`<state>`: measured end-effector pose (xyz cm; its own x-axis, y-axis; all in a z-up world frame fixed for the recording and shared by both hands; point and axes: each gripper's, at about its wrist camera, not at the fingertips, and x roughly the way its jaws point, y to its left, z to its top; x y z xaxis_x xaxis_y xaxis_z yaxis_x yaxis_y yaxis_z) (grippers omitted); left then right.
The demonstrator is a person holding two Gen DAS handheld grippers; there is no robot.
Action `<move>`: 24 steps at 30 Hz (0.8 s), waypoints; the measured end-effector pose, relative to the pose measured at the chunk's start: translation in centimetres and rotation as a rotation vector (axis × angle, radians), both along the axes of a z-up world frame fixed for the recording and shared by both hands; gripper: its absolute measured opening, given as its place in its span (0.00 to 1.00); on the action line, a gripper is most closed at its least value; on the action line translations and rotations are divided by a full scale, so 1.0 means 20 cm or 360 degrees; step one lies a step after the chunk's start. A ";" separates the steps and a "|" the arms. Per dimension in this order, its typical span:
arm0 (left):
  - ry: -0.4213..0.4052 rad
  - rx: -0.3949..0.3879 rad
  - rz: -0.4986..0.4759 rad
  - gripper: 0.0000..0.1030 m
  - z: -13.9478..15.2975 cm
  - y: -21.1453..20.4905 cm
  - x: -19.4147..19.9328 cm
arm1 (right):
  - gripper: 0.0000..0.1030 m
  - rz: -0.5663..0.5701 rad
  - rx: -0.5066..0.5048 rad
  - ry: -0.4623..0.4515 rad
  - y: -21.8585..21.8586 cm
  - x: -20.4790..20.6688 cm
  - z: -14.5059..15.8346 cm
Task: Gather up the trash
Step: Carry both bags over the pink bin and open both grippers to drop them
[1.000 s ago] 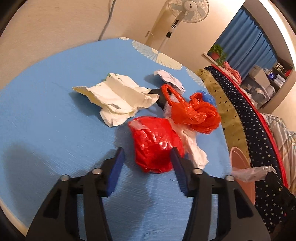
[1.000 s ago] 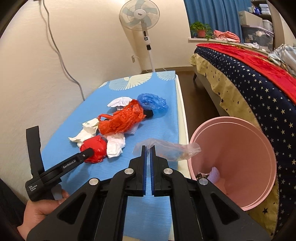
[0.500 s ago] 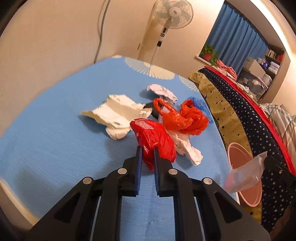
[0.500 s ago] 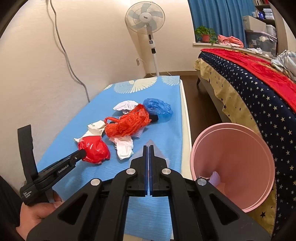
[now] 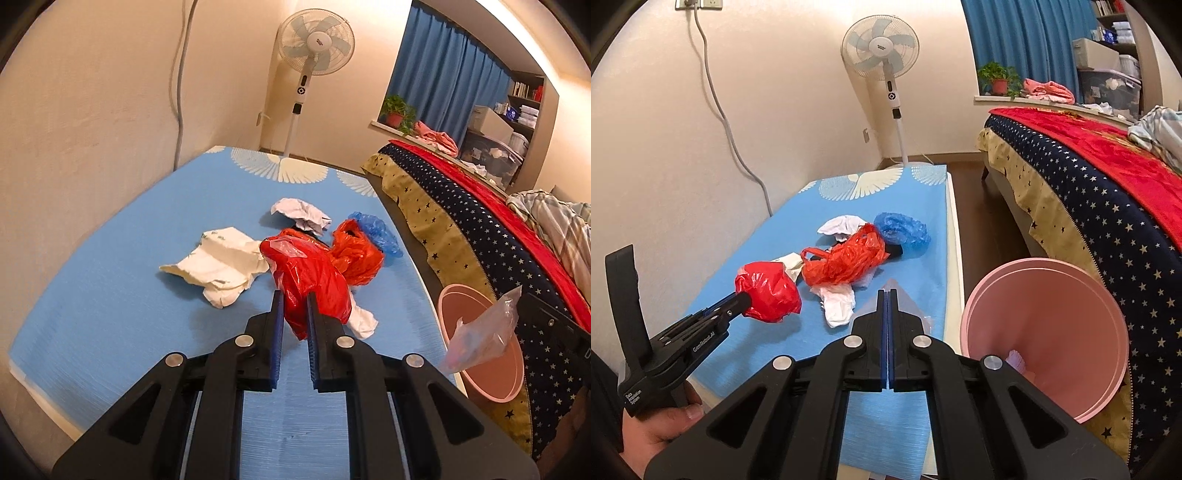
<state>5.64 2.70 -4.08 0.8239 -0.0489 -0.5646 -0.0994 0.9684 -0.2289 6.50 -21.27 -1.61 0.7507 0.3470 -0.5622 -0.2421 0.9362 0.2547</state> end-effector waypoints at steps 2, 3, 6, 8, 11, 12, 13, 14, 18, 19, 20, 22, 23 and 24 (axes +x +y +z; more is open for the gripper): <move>-0.0006 0.0017 -0.0009 0.11 0.01 -0.01 0.00 | 0.00 -0.0006 0.0003 -0.0006 -0.01 0.00 0.01; -0.0008 0.0023 -0.0013 0.11 0.01 -0.02 0.00 | 0.00 -0.0009 0.0003 -0.0010 -0.01 0.00 0.01; -0.0014 0.0048 -0.0023 0.11 0.03 -0.05 0.00 | 0.00 -0.0021 0.0008 -0.0019 -0.03 0.00 0.03; -0.0013 0.0051 -0.0027 0.11 0.04 -0.06 0.00 | 0.00 -0.0031 0.0013 -0.0019 -0.04 0.00 0.03; -0.0032 0.0093 -0.0053 0.11 0.07 -0.10 0.01 | 0.00 -0.0045 0.0005 -0.0033 -0.06 -0.01 0.05; -0.0041 0.0100 -0.0061 0.11 0.08 -0.11 0.01 | 0.00 -0.0055 0.0001 -0.0041 -0.07 0.00 0.06; -0.0048 0.0103 -0.0069 0.11 0.09 -0.12 0.02 | 0.00 -0.0067 0.0007 -0.0045 -0.09 0.00 0.06; -0.0051 0.0106 -0.0078 0.11 0.09 -0.14 0.02 | 0.00 -0.0085 0.0020 -0.0043 -0.11 0.01 0.07; -0.0058 0.0102 -0.0115 0.11 0.09 -0.20 0.04 | 0.00 -0.0139 0.0037 -0.0043 -0.17 0.02 0.07; -0.0062 0.0105 -0.0129 0.11 0.09 -0.22 0.04 | 0.00 -0.0156 0.0038 -0.0043 -0.19 0.03 0.08; -0.0065 0.0110 -0.0145 0.11 0.09 -0.24 0.05 | 0.00 -0.0171 0.0038 -0.0043 -0.20 0.04 0.08; -0.0074 0.0115 -0.0168 0.11 0.10 -0.28 0.06 | 0.00 -0.0213 0.0040 -0.0047 -0.24 0.05 0.08; -0.0079 0.0117 -0.0178 0.11 0.10 -0.29 0.06 | 0.00 -0.0231 0.0045 -0.0048 -0.26 0.06 0.09; -0.0083 0.0120 -0.0191 0.11 0.10 -0.31 0.06 | 0.00 -0.0259 0.0047 -0.0049 -0.29 0.07 0.09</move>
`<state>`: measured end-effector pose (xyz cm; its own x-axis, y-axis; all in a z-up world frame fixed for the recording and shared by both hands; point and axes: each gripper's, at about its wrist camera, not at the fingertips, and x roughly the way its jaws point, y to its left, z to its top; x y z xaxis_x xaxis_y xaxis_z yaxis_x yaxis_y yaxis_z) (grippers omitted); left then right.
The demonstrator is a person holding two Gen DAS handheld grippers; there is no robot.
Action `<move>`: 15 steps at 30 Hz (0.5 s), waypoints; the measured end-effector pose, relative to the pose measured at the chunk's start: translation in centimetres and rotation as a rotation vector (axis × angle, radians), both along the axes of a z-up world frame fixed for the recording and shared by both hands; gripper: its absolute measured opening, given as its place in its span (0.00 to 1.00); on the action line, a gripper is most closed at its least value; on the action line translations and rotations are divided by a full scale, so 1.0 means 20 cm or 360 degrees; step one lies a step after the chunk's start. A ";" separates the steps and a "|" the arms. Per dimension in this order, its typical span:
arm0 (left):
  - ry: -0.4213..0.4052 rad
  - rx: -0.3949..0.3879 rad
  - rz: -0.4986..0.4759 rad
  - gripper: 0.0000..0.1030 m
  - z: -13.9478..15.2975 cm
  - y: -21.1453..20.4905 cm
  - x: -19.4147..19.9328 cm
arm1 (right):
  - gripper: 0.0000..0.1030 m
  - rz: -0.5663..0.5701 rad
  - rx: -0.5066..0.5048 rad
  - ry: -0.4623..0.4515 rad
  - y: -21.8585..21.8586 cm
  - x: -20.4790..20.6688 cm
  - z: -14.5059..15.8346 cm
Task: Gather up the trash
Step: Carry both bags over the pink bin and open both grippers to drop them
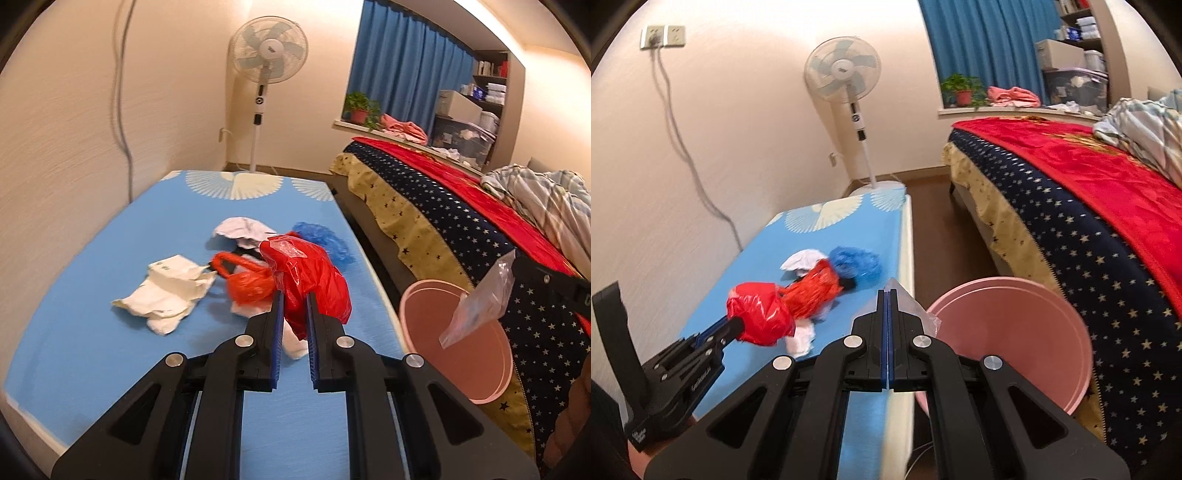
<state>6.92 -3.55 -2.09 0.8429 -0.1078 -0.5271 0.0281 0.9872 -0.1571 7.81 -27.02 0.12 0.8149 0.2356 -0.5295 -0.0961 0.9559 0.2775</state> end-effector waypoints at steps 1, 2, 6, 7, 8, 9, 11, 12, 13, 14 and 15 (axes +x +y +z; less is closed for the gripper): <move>-0.0002 0.0002 -0.0013 0.11 0.00 -0.02 0.00 | 0.00 -0.0019 -0.0003 -0.0001 -0.02 0.01 0.00; -0.0004 0.0005 -0.0029 0.11 0.00 -0.04 0.01 | 0.00 -0.0038 -0.0008 -0.0001 -0.04 0.01 0.00; -0.0012 0.0014 -0.0086 0.11 0.00 -0.14 0.03 | 0.00 -0.0134 -0.0009 0.0008 -0.14 0.03 -0.01; -0.0013 0.0013 -0.0100 0.11 0.00 -0.16 0.04 | 0.00 -0.0163 -0.0007 0.0012 -0.17 0.04 -0.02; -0.0013 0.0014 -0.0114 0.11 -0.01 -0.19 0.05 | 0.00 -0.0190 -0.0008 0.0017 -0.20 0.05 -0.03; -0.0013 0.0015 -0.0129 0.11 -0.01 -0.22 0.05 | 0.00 -0.0209 -0.0008 0.0022 -0.22 0.05 -0.03; -0.0013 0.0013 -0.0159 0.11 -0.02 -0.27 0.07 | 0.00 -0.0254 -0.0005 0.0038 -0.27 0.06 -0.05; -0.0012 0.0013 -0.0177 0.11 -0.02 -0.30 0.07 | 0.00 -0.0284 -0.0001 0.0050 -0.31 0.06 -0.06; -0.0010 0.0015 -0.0196 0.11 -0.02 -0.33 0.08 | 0.00 -0.0301 0.0003 0.0058 -0.33 0.07 -0.07; -0.0010 0.0019 -0.0214 0.11 -0.03 -0.36 0.09 | 0.00 -0.0317 0.0007 0.0066 -0.35 0.07 -0.08; -0.0010 0.0023 -0.0239 0.11 -0.03 -0.39 0.09 | 0.00 -0.0336 0.0011 0.0077 -0.37 0.08 -0.09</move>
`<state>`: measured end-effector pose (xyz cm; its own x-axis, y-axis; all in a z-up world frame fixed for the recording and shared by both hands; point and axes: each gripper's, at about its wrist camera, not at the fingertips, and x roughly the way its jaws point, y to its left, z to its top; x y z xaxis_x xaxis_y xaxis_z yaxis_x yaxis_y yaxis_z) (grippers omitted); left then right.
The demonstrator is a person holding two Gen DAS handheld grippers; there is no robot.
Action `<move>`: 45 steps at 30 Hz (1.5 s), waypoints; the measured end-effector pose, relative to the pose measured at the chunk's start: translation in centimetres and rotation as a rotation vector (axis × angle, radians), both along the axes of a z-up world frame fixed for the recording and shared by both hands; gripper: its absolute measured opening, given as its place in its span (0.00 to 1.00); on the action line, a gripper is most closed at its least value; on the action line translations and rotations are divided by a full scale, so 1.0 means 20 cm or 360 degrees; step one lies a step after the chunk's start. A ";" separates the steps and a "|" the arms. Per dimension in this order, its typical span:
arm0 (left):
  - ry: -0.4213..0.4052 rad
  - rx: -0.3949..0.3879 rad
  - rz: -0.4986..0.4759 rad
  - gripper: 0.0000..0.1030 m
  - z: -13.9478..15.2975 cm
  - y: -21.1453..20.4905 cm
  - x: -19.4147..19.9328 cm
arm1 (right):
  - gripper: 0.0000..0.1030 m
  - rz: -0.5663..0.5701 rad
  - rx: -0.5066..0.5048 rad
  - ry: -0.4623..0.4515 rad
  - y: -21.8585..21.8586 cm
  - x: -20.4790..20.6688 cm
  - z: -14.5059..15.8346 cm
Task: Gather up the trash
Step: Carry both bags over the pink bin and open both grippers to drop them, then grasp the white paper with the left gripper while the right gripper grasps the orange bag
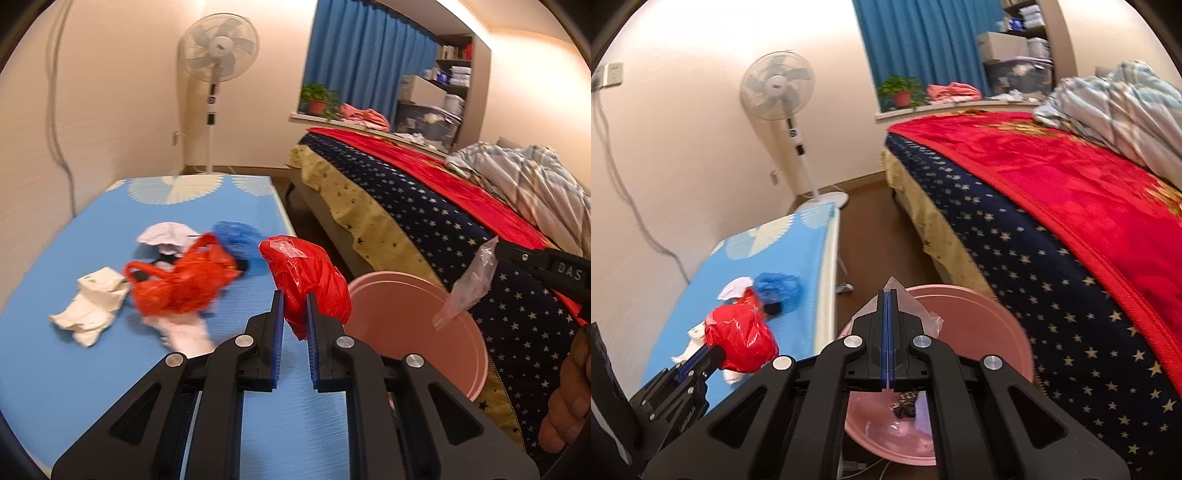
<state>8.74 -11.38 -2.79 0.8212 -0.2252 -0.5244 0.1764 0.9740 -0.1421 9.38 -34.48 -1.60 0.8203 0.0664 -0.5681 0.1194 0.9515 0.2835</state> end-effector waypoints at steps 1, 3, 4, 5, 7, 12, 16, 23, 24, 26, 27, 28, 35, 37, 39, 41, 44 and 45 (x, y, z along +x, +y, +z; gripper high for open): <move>0.0000 0.0004 -0.0021 0.11 0.00 -0.03 0.00 | 0.00 -0.0017 0.0006 0.0011 -0.02 0.00 -0.01; 0.0003 0.0014 -0.0069 0.11 -0.02 -0.09 0.01 | 0.00 -0.0041 0.0020 0.0030 -0.05 0.01 -0.03; 0.0005 0.0018 -0.0090 0.11 -0.03 -0.12 0.02 | 0.00 -0.0052 0.0022 0.0039 -0.07 0.02 -0.04; 0.0010 0.0020 -0.0111 0.11 -0.03 -0.15 0.02 | 0.00 -0.0063 0.0022 0.0049 -0.08 0.02 -0.05; 0.0021 0.0024 -0.0151 0.11 -0.05 -0.20 0.03 | 0.00 -0.0073 0.0024 0.0062 -0.10 0.03 -0.06; 0.0055 0.0037 -0.0215 0.11 -0.09 -0.29 0.06 | 0.00 -0.0103 0.0027 0.0090 -0.13 0.03 -0.09; 0.0076 0.0042 -0.0260 0.11 -0.12 -0.36 0.07 | 0.00 -0.0121 0.0054 0.0112 -0.16 0.04 -0.11; 0.0108 0.0025 -0.0353 0.23 -0.15 -0.42 0.07 | 0.34 -0.0164 0.0109 0.0156 -0.20 0.04 -0.12; 0.0105 0.0029 -0.0346 0.23 -0.14 -0.41 0.06 | 0.40 -0.0175 0.0116 0.0147 -0.20 0.04 -0.12; 0.0097 0.0038 -0.0336 0.23 -0.14 -0.39 0.05 | 0.42 -0.0178 0.0122 0.0129 -0.20 0.04 -0.10; 0.0091 0.0040 -0.0324 0.23 -0.13 -0.37 0.05 | 0.42 -0.0169 0.0121 0.0118 -0.19 0.04 -0.09; 0.0084 0.0035 -0.0309 0.23 -0.12 -0.34 0.04 | 0.42 -0.0156 0.0118 0.0106 -0.17 0.04 -0.08; 0.0013 0.0028 -0.0145 0.23 -0.06 -0.07 -0.01 | 0.41 -0.0033 0.0108 0.0044 -0.01 0.03 -0.04; 0.0006 0.0020 -0.0058 0.23 -0.05 0.03 -0.02 | 0.41 0.0000 0.0105 0.0029 0.04 0.03 -0.04; -0.0002 0.0006 0.0037 0.23 -0.04 0.15 -0.03 | 0.41 0.0032 0.0118 0.0017 0.10 0.04 -0.03; -0.0012 0.0001 0.0129 0.22 -0.03 0.24 -0.04 | 0.41 0.0075 0.0144 0.0005 0.18 0.05 -0.03; -0.0023 0.0008 0.0233 0.22 -0.03 0.36 -0.05 | 0.41 0.0144 0.0154 -0.0012 0.30 0.07 -0.03; -0.0025 0.0015 0.0267 0.23 -0.03 0.39 -0.05 | 0.40 0.0181 0.0161 -0.0013 0.36 0.09 -0.04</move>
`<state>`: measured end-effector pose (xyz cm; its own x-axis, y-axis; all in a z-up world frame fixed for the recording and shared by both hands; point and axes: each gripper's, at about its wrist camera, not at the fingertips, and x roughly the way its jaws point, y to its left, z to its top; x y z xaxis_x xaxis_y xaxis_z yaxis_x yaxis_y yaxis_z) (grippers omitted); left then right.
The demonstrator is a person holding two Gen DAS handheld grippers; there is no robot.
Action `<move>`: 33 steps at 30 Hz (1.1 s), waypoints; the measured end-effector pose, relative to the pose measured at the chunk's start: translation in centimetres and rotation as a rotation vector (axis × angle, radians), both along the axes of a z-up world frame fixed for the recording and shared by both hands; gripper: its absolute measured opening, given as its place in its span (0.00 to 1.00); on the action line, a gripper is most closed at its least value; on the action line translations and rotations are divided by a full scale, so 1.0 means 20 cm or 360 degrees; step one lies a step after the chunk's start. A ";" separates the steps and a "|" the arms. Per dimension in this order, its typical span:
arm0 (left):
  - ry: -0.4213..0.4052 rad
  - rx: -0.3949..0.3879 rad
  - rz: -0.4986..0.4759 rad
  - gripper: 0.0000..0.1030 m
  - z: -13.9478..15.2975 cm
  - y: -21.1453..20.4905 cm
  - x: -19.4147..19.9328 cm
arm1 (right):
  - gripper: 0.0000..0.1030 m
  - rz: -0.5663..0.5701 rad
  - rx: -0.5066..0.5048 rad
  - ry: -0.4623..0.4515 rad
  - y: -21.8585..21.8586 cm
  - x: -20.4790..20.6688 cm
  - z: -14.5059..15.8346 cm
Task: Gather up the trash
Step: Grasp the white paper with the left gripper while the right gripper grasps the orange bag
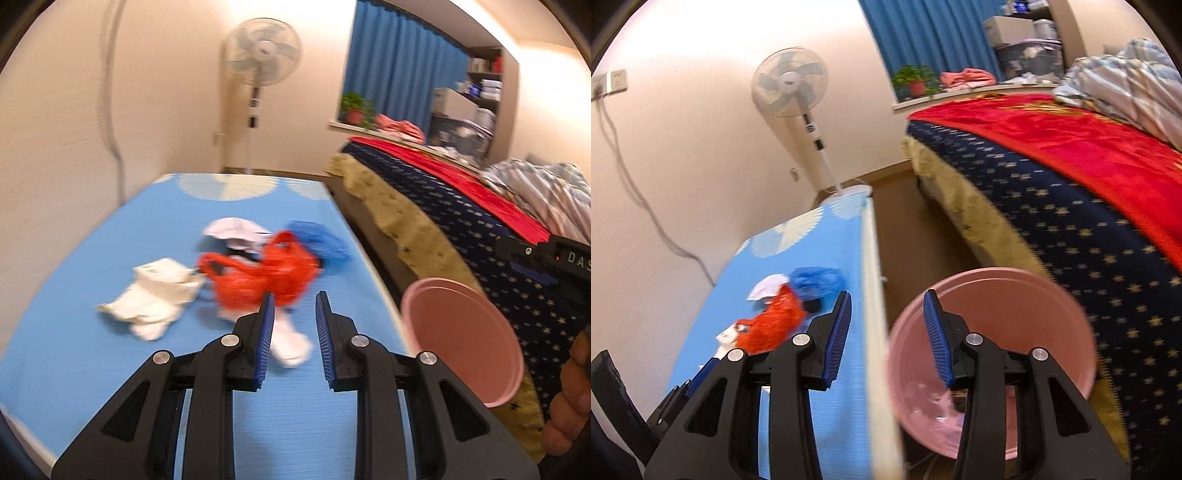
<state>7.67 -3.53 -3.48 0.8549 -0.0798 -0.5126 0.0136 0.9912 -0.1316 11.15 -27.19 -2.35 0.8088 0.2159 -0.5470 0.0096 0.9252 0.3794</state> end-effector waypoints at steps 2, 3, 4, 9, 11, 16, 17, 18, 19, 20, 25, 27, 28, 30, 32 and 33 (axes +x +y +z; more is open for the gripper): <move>-0.0004 0.0003 0.0065 0.23 0.00 0.07 -0.01 | 0.40 0.0042 0.0014 -0.0001 0.08 0.02 -0.01; -0.0006 -0.0002 0.0101 0.23 -0.01 0.11 -0.01 | 0.40 0.0068 0.0026 -0.0002 0.12 0.03 -0.02; -0.0006 -0.0005 0.0140 0.23 -0.01 0.15 -0.02 | 0.40 0.0091 0.0037 -0.0002 0.17 0.04 -0.03; 0.0027 -0.0044 0.0331 0.23 -0.04 0.34 -0.03 | 0.40 0.0187 0.0068 0.0016 0.37 0.12 -0.06; 0.0053 -0.0084 0.0426 0.22 -0.07 0.41 -0.02 | 0.40 0.0210 0.0078 0.0025 0.43 0.14 -0.08; 0.0110 -0.0146 0.0556 0.23 -0.12 0.53 0.02 | 0.48 0.0254 0.0106 0.0071 0.55 0.20 -0.12; 0.0118 -0.0162 0.0574 0.27 -0.13 0.55 0.03 | 0.54 0.0253 0.0112 0.0078 0.56 0.21 -0.13; 0.0126 -0.0183 0.0599 0.33 -0.15 0.57 0.04 | 0.56 0.0256 0.0126 0.0088 0.58 0.22 -0.14; 0.0135 -0.0207 0.0624 0.36 -0.16 0.60 0.05 | 0.57 0.0264 0.0138 0.0100 0.59 0.23 -0.16; 0.0147 -0.0232 0.0647 0.37 -0.17 0.62 0.06 | 0.59 0.0274 0.0143 0.0114 0.61 0.25 -0.18; 0.0248 -0.0335 0.0703 0.44 -0.24 0.68 0.12 | 0.65 0.0297 0.0144 0.0166 0.70 0.32 -0.23; 0.0285 -0.0371 0.0701 0.44 -0.27 0.69 0.15 | 0.66 0.0305 0.0149 0.0193 0.72 0.35 -0.26; 0.0298 -0.0390 0.0698 0.44 -0.28 0.69 0.16 | 0.66 0.0306 0.0146 0.0205 0.73 0.36 -0.27; 0.0321 -0.0414 0.0693 0.44 -0.29 0.69 0.18 | 0.66 0.0306 0.0154 0.0231 0.75 0.39 -0.29; 0.0332 -0.0442 0.0689 0.44 -0.31 0.70 0.20 | 0.65 0.0313 0.0154 0.0248 0.76 0.41 -0.31; 0.0341 -0.0456 0.0686 0.44 -0.31 0.71 0.21 | 0.65 0.0316 0.0146 0.0251 0.77 0.41 -0.31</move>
